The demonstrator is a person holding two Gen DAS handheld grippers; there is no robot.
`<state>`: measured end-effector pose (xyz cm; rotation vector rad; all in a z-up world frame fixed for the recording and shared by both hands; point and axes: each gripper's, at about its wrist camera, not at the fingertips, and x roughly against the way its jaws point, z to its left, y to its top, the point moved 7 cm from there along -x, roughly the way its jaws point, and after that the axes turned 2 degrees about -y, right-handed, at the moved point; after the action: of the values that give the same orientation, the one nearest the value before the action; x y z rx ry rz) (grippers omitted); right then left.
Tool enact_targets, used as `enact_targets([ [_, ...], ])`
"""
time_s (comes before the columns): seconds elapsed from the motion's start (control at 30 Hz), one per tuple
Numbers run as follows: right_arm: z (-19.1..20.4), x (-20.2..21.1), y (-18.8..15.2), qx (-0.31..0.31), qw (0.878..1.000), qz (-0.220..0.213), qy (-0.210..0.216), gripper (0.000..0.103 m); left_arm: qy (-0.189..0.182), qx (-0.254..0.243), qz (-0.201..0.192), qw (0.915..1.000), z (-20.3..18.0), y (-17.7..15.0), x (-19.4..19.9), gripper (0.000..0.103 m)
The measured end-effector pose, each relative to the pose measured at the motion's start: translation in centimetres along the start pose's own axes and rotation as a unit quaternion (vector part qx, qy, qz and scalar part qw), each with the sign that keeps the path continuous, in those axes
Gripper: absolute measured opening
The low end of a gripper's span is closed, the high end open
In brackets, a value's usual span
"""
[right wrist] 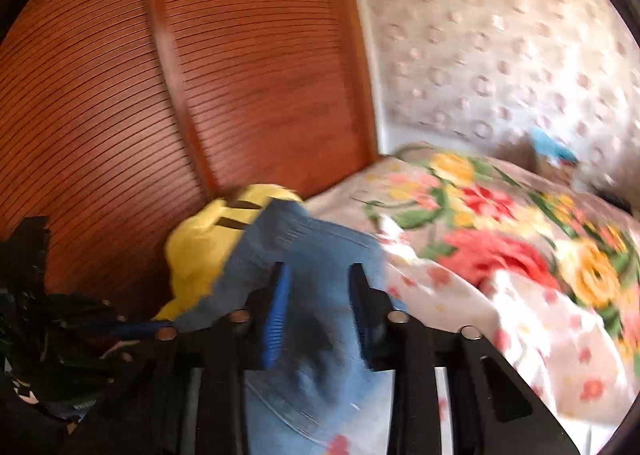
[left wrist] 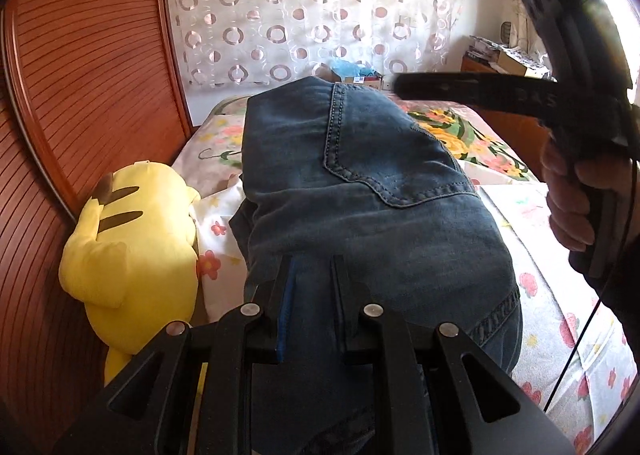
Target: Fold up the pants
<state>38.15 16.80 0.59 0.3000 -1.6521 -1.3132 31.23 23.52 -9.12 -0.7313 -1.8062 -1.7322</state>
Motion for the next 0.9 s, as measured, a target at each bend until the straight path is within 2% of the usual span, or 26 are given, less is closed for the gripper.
enact_targets([
  [0.03, 0.0, -1.7, -0.3, 0.007, 1.0, 0.011, 0.0, 0.025, 0.002, 0.001, 0.001, 1.0, 0.0, -0.1, 0.0, 0.018],
  [0.1, -0.9, -4.4, -1.2, 0.015, 0.998, 0.048, -0.031, 0.019, 0.006, 0.002, 0.008, 0.9999, 0.1, -0.7, -0.4, 0.018],
  [0.17, -3.1, -6.8, -2.8, -0.006, 0.995, 0.079, -0.054, 0.013, 0.01, 0.007, 0.011, 0.9999, 0.3, -1.1, -0.7, 0.017],
  [0.27, -4.1, -7.4, -3.9, -0.042, 0.995, 0.082, -0.045, 0.013, 0.0, 0.023, 0.008, 0.9997, 0.5, -1.2, -0.6, 0.018],
  [0.47, -2.8, -2.5, -3.9, -0.057, 0.996, 0.047, -0.059, 0.013, 0.005, 0.023, -0.011, 0.9997, -0.5, -0.6, 1.3, 0.018],
  [0.67, -1.0, 5.6, -8.3, -0.06, 0.995, 0.025, -0.079, 0.013, -0.005, 0.004, -0.041, 0.9991, -3.6, 0.0, 4.2, 0.028],
  [0.77, -0.3, 9.2, -10.0, -0.059, 0.994, 0.017, -0.085, 0.013, -0.011, -0.006, -0.054, 0.9984, -5.4, 0.1, 5.5, 0.038],
  [0.8, 0.0, 10.5, -10.4, -0.06, 0.994, 0.014, -0.087, 0.013, -0.014, -0.008, -0.058, 0.9982, -5.9, 0.1, 5.8, 0.048],
  [0.83, 0.2, 11.9, -10.8, -0.061, 0.994, 0.01, -0.09, 0.013, -0.019, -0.01, -0.063, 0.9978, -6.5, 0.1, 6.2, 0.052],
  [0.9, 1.0, 14.4, -11.5, -0.06, 0.993, 0.003, -0.097, 0.013, -0.024, -0.017, -0.068, 0.9973, -7.8, 0.0, 6.9, 0.053],
])
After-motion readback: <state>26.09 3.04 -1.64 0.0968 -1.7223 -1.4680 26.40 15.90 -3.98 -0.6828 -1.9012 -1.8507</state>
